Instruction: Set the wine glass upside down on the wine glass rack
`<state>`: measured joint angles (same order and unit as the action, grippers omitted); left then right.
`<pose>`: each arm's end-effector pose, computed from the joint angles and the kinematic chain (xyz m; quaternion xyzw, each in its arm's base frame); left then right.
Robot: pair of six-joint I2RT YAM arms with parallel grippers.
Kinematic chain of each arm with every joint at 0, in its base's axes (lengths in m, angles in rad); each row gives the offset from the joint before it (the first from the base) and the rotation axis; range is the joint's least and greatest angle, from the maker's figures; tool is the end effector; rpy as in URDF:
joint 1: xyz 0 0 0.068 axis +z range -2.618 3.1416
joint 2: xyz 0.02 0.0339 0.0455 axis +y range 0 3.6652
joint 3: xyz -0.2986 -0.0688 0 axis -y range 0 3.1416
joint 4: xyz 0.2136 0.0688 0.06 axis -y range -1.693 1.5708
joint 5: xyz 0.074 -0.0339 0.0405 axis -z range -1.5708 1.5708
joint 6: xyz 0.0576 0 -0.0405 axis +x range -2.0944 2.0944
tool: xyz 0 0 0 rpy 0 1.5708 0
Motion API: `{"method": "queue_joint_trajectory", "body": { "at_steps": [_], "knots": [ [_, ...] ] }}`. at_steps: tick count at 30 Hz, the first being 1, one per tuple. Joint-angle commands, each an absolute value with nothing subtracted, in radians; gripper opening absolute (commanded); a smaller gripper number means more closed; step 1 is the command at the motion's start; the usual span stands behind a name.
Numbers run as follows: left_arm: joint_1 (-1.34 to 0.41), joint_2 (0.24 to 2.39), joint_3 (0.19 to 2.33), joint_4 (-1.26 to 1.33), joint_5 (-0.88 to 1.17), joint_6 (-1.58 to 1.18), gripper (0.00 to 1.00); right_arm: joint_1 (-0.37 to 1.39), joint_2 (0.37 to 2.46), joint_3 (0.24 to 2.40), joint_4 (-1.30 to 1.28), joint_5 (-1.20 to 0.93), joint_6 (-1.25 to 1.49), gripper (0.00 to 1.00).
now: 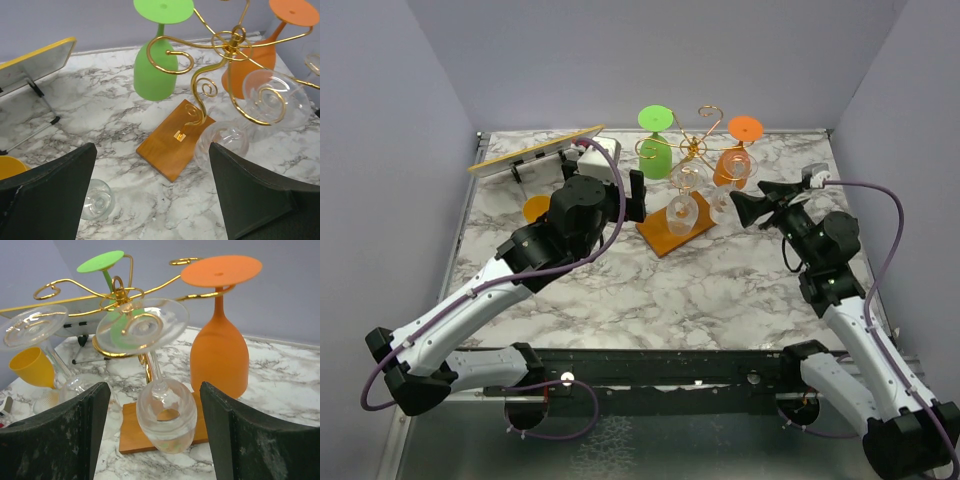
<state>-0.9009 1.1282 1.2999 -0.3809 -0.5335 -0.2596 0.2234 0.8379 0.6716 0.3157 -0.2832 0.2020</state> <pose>0.1554 -0.1490 0.4533 0.0788 0.7637 -0.1616 0.6201 0.1609 0.0531 0.3785 -0.1139 0.6447 0.2484 0.7140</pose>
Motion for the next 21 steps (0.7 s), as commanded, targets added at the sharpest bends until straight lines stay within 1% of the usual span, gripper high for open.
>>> {"method": "queue_joint_trajectory", "body": {
  "at_steps": [1, 9, 12, 14, 17, 19, 21],
  "knots": [
    [-0.876, 1.120, 1.261, -0.440, -0.610, -0.287, 0.95, 0.229, 0.745, 0.620, 0.236, -0.200, 0.253, 0.77],
    [-0.816, 1.134, 1.141, -0.501, -0.625, -0.385, 0.92, 0.229, 0.622, 0.588, 0.116, -0.177, 0.277, 0.77],
    [-0.782, 1.144, 1.077, -0.526, -0.587, -0.448, 0.90, 0.229, 0.597, 0.579, 0.097, -0.175, 0.304, 0.77],
    [-0.759, 1.154, 1.035, -0.529, -0.520, -0.479, 0.86, 0.229, 0.588, 0.577, 0.086, -0.166, 0.322, 0.77],
    [-0.733, 1.184, 0.990, -0.523, -0.435, -0.507, 0.76, 0.229, 0.582, 0.577, 0.075, -0.160, 0.347, 0.75],
    [-0.723, 1.207, 0.971, -0.513, -0.403, -0.511, 0.70, 0.229, 0.578, 0.573, 0.074, -0.163, 0.360, 0.70],
    [-0.720, 1.228, 0.956, -0.495, -0.387, -0.507, 0.66, 0.229, 0.577, 0.567, 0.078, -0.170, 0.373, 0.68]
  ]
}}
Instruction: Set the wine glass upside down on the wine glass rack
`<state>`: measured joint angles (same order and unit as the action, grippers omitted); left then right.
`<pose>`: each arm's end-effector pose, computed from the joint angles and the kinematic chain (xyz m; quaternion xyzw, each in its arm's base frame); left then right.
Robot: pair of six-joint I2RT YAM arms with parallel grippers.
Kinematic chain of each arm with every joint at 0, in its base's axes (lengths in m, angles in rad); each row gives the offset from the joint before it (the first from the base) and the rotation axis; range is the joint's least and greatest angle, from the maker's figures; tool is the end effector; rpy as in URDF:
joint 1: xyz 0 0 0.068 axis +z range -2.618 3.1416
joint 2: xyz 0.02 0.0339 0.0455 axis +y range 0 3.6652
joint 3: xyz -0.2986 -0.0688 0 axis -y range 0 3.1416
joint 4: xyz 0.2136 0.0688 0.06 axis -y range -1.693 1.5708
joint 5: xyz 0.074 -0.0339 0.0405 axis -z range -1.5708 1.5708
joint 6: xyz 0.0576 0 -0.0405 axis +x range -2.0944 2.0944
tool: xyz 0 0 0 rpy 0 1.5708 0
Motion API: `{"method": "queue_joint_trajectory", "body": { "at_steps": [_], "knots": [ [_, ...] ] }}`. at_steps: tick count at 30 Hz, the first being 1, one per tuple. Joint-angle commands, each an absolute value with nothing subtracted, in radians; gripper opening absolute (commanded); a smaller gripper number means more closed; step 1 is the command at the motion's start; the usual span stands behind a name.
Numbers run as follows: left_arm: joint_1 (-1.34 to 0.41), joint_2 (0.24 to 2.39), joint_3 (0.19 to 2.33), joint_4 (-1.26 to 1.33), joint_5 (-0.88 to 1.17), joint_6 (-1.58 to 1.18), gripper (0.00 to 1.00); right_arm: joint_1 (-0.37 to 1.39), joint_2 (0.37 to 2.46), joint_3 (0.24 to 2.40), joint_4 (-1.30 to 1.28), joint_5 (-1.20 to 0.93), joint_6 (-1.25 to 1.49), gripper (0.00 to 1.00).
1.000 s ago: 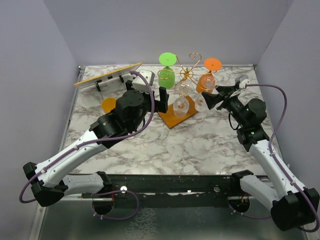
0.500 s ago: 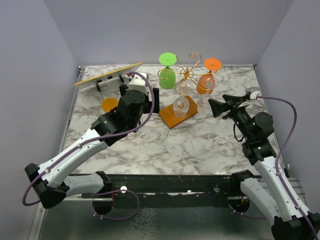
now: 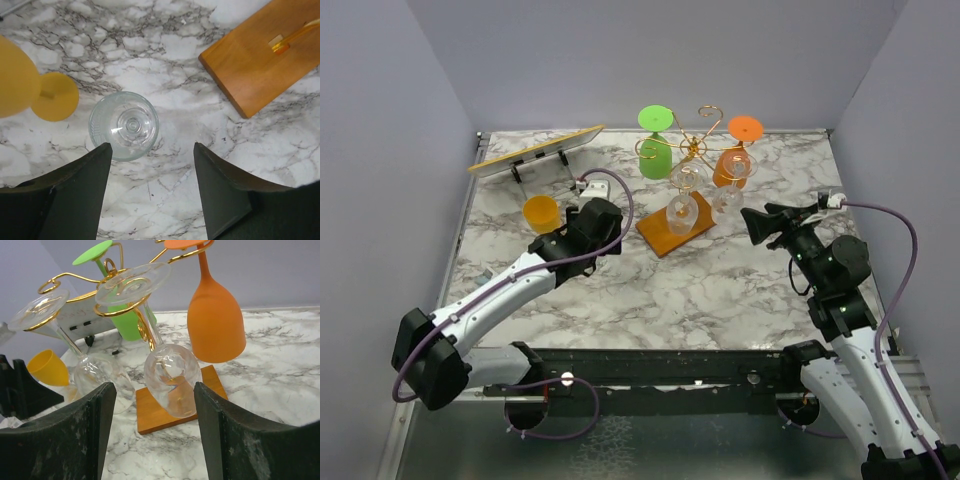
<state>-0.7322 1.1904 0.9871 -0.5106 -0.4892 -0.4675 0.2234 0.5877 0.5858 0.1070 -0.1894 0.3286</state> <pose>0.1853 -0.1302 0.3246 0.0167 0.8881 -0.0457 0.4571 0.1098 0.0361 0.3523 -0.0352 0.6688 0.2625 0.6947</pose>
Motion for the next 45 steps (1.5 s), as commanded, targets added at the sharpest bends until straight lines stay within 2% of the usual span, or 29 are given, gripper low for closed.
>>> {"method": "queue_joint_trajectory", "body": {
  "at_steps": [1, 9, 14, 21, 23, 24, 33, 38, 41, 45],
  "knots": [
    [-0.718, 1.240, 0.948, -0.486, -0.384, -0.505, 0.65, 0.229, 0.578, 0.564, 0.078, -0.170, 0.381, 0.67],
    [-0.685, 1.333, 0.927, -0.435, -0.348, -0.495, 0.59, 0.229, 0.561, 0.566, 0.053, -0.175, 0.409, 0.65],
    [-0.665, 1.360, 0.928, -0.430, -0.348, -0.506, 0.50, 0.229, 0.556, 0.566, 0.049, -0.181, 0.422, 0.65],
    [-0.644, 1.381, 0.936, -0.431, -0.324, -0.496, 0.18, 0.229, 0.559, 0.578, 0.037, -0.183, 0.434, 0.65],
    [-0.643, 1.386, 0.940, -0.431, -0.305, -0.482, 0.04, 0.229, 0.560, 0.582, 0.028, -0.175, 0.446, 0.64],
    [-0.643, 1.389, 0.942, -0.431, -0.291, -0.472, 0.00, 0.229, 0.562, 0.584, 0.019, -0.164, 0.452, 0.64],
    [-0.642, 1.296, 0.960, -0.422, -0.008, -0.427, 0.00, 0.229, 0.596, 0.631, -0.187, -0.049, 0.604, 0.68],
    [-0.642, 1.205, 0.924, -0.326, 0.189, -0.484, 0.00, 0.229, 0.550, 0.607, -0.359, 0.052, 0.817, 0.71],
    [-0.644, 1.167, 0.871, -0.219, 0.268, -0.543, 0.00, 0.229, 0.523, 0.574, -0.433, 0.026, 0.973, 0.73],
    [-0.653, 1.140, 0.794, -0.047, 0.328, -0.632, 0.00, 0.229, 0.530, 0.498, -0.393, -0.139, 1.142, 0.73]
  ]
}}
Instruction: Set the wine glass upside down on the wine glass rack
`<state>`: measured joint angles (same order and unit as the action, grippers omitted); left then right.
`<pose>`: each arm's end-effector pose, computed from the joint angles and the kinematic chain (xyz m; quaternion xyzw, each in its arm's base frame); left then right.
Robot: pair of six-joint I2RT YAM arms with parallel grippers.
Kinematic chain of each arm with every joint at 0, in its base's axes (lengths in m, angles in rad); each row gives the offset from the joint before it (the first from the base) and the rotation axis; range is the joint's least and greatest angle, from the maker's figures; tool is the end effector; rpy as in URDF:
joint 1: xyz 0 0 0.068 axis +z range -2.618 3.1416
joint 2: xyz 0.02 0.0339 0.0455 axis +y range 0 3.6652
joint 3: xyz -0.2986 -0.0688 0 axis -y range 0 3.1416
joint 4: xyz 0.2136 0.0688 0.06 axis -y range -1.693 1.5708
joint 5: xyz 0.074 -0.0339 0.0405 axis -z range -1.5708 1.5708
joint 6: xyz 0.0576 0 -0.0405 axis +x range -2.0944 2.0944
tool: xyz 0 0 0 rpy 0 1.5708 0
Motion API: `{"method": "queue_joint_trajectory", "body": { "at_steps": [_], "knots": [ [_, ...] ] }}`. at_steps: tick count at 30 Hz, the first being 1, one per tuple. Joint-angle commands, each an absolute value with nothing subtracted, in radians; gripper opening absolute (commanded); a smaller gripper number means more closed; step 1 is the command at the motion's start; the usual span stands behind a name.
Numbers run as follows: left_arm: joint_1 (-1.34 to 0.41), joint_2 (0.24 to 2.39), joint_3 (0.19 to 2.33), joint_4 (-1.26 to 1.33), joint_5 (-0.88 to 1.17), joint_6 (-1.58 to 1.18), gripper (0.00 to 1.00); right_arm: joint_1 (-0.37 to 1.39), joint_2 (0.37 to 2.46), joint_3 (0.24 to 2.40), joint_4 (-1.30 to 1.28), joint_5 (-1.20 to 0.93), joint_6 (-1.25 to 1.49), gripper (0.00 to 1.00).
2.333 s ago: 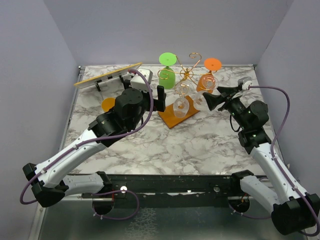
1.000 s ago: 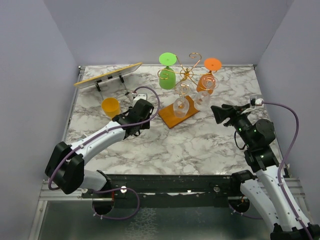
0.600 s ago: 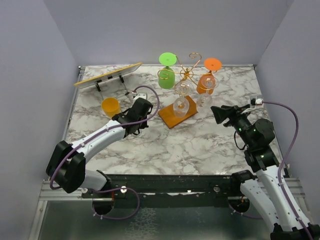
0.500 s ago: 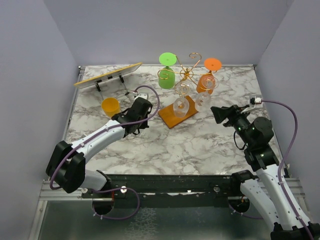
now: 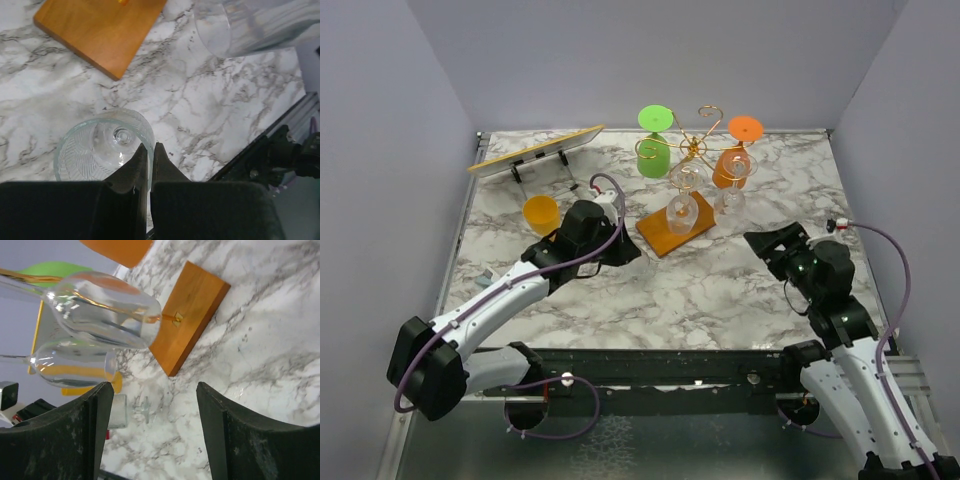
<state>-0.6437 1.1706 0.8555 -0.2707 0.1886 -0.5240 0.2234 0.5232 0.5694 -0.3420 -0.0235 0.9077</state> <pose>0.1808 -0.1492 0.3072 0.0969 0.8730 -0.3287 0.3470 0.0951 0.0230 0.2941 0.2630 0.7593 0.3269 0.4974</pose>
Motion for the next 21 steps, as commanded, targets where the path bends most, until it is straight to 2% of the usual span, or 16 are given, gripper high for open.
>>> {"method": "queue_joint_trajectory", "body": {
  "at_steps": [1, 5, 10, 12, 16, 21],
  "knots": [
    [-0.659, 1.136, 0.779, -0.014, 0.332, -0.652, 0.00, 0.229, 0.542, 0.483, -0.363, -0.179, 1.167, 0.73],
    [-0.703, 1.108, 0.721, 0.156, 0.299, -0.725, 0.00, 0.229, 0.621, 0.483, -0.344, -0.273, 1.214, 0.74],
    [-0.836, 1.079, 0.659, 0.316, 0.119, -0.722, 0.00, 0.229, 0.683, 0.455, -0.402, -0.313, 1.404, 0.80],
    [-0.896, 1.088, 0.659, 0.329, 0.031, -0.686, 0.00, 0.229, 0.676, 0.389, -0.336, -0.360, 1.513, 0.81],
    [-0.977, 1.103, 0.639, 0.408, -0.101, -0.667, 0.00, 0.229, 0.633, 0.273, -0.176, -0.421, 1.682, 0.90],
    [-1.052, 1.137, 0.651, 0.466, -0.220, -0.661, 0.00, 0.229, 0.596, 0.327, -0.251, -0.389, 1.722, 0.93]
  ]
}}
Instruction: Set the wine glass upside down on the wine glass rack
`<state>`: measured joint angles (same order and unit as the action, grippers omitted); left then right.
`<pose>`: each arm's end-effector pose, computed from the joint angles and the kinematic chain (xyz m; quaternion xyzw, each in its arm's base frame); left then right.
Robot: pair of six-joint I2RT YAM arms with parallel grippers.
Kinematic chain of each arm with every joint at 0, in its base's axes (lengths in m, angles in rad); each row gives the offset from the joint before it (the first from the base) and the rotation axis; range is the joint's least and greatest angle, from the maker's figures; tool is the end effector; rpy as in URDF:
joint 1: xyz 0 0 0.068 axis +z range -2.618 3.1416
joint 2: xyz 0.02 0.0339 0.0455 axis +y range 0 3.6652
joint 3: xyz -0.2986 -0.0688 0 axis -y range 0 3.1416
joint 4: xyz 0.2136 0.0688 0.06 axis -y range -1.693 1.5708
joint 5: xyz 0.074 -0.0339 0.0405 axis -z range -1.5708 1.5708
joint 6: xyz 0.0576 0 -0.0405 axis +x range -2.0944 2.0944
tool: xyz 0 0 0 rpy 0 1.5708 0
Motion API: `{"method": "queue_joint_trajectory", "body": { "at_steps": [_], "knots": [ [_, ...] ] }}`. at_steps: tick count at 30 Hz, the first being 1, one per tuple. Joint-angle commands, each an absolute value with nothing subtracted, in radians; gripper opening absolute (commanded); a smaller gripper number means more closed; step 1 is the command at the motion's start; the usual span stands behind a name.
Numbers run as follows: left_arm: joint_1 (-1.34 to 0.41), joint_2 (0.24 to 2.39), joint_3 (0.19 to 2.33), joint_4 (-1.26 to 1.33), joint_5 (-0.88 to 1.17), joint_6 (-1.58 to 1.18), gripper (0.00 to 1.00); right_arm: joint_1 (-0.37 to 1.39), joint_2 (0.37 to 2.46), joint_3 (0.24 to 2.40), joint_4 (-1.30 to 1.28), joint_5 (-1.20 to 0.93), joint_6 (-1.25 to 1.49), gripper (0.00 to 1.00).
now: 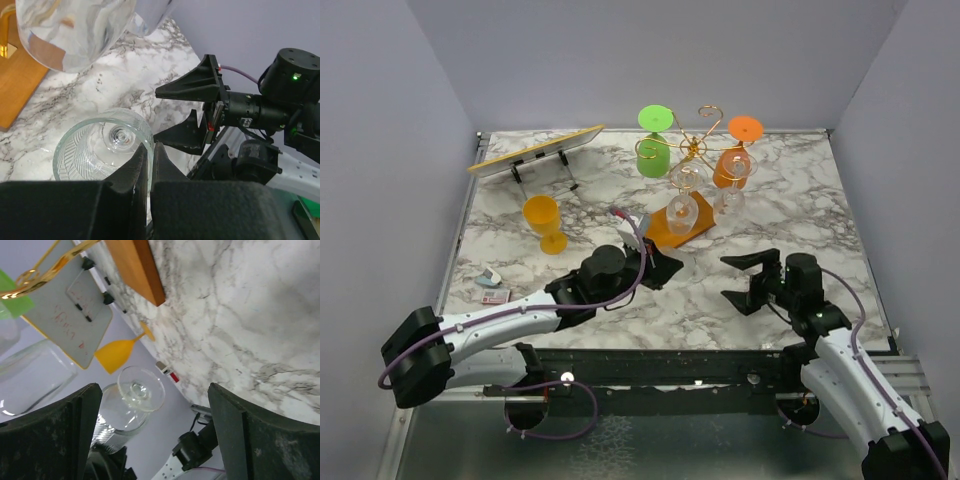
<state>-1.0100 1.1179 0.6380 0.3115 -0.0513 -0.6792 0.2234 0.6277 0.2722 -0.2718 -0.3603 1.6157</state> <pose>0.1281 -0.1984 0.3146 0.1094 0.7561 -0.4692 0.4429 0.0959 0.0426 0.1957 0.4995 0.7247 0.4523 0.1441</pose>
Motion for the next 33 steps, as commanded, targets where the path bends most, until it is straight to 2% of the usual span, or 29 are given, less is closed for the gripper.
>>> {"method": "queue_joint_trajectory", "body": {
  "at_steps": [1, 21, 26, 33],
  "knots": [
    [-1.060, 1.144, 0.660, 0.466, -0.237, -0.662, 0.00, 0.229, 0.599, 0.339, -0.271, -0.393, 1.726, 0.93],
    [-1.201, 1.259, 0.707, 0.643, -0.356, -0.688, 0.00, 0.229, 0.655, 0.372, -0.328, -0.410, 1.771, 0.92],
    [-1.210, 1.291, 0.708, 0.694, -0.341, -0.721, 0.00, 0.229, 0.676, 0.371, -0.252, -0.421, 1.788, 0.92],
    [-1.210, 1.311, 0.695, 0.786, -0.347, -0.753, 0.00, 0.229, 0.678, 0.381, -0.233, -0.408, 1.814, 0.87]
  ]
}}
